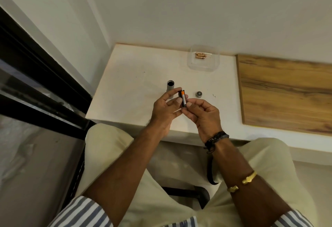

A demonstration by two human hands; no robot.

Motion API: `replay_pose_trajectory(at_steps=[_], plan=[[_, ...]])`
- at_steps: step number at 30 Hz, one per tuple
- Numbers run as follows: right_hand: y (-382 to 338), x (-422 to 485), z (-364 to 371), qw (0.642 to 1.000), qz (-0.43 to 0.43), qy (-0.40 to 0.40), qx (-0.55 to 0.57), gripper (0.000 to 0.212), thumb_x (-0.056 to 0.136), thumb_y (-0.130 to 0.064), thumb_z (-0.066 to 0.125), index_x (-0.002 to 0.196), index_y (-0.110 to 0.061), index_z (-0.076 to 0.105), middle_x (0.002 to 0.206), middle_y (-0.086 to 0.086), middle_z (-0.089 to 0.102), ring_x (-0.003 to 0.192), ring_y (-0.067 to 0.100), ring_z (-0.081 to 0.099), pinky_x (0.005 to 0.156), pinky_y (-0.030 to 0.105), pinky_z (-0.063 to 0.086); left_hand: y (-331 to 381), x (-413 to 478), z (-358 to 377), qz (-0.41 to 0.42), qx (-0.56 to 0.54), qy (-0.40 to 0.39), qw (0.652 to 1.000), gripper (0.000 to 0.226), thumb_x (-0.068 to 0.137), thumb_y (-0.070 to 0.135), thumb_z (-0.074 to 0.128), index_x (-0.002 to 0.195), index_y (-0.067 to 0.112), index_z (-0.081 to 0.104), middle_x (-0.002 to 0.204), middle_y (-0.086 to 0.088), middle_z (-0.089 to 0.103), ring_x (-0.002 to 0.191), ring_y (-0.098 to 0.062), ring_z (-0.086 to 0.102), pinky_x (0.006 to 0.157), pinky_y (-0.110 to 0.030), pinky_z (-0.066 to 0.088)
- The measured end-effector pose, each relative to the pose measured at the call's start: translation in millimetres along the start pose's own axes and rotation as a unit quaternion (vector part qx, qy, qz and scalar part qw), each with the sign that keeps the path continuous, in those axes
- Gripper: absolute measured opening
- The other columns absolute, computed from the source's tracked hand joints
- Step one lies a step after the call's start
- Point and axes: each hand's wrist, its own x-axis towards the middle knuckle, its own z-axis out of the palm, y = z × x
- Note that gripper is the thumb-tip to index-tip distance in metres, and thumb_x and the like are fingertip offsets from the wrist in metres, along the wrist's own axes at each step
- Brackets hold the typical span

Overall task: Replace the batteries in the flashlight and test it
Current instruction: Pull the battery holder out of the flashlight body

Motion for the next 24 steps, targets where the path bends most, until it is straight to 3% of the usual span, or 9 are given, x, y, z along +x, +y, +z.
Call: replay_pose_trajectory(at_steps=[3, 9, 13, 18, 24], plan=[[-3.4, 2.9, -1.6, 0.993, -0.047, 0.012, -0.105, 0.013, 0.091, -0.001, 0.072, 0.102, -0.003, 0.076, 0.100, 0.015, 0.079, 0.087, 0.027, 0.075, 0.077, 0.036, 0.064, 0.6, -0.1, -1.5, -0.007, -0.004, -0.019, 1.000, 0.032, 0.096, 0.005, 0.063, 0.126, 0.015, 0.065, 0.113, -0.014, 0.074, 0.104, -0.026, 0.072, 0.084, -0.038, 0.060], [-5.6, 13.6, -11.4, 0.932, -0.185, 0.004, -0.312, 0.014, 0.093, -0.008, 0.071, 0.106, -0.011, 0.077, 0.082, 0.012, 0.073, 0.077, 0.034, 0.071, 0.065, 0.039, 0.064, -0.4, 1.5, -1.5, -0.003, 0.039, -0.035, 0.999, 0.033, 0.096, 0.003, 0.062, 0.128, 0.012, 0.065, 0.104, -0.004, 0.078, 0.104, -0.026, 0.073, 0.087, -0.044, 0.060], [-9.2, 12.7, -11.1, 0.912, -0.208, -0.016, -0.354, 0.015, 0.093, -0.011, 0.072, 0.108, -0.011, 0.074, 0.077, 0.005, 0.069, 0.074, 0.027, 0.070, 0.063, 0.033, 0.064, 0.1, 1.7, -1.9, 0.001, 0.064, -0.037, 0.997, 0.033, 0.096, 0.002, 0.061, 0.128, 0.012, 0.065, 0.100, 0.006, 0.079, 0.101, -0.021, 0.074, 0.079, -0.036, 0.061], [-12.0, 11.8, -10.6, 0.898, -0.215, -0.027, -0.384, 0.015, 0.093, -0.016, 0.073, 0.108, -0.014, 0.072, 0.076, 0.003, 0.070, 0.069, 0.017, 0.071, 0.064, 0.030, 0.063, -0.7, 2.9, -2.9, 0.010, 0.096, -0.033, 0.995, 0.034, 0.096, 0.001, 0.061, 0.128, 0.011, 0.065, 0.111, -0.011, 0.075, 0.103, -0.025, 0.074, 0.083, -0.041, 0.062], [-14.7, 10.5, -8.0, 0.893, -0.211, -0.024, -0.397, 0.005, 0.095, -0.016, 0.067, 0.100, -0.015, 0.065, 0.076, 0.007, 0.070, 0.067, 0.019, 0.071, 0.063, 0.028, 0.062, -1.4, 3.3, -0.9, 0.031, 0.136, -0.036, 0.990, 0.034, 0.094, 0.004, 0.066, 0.127, 0.007, 0.065, 0.108, -0.005, 0.075, 0.101, -0.023, 0.074, 0.080, -0.040, 0.063]])
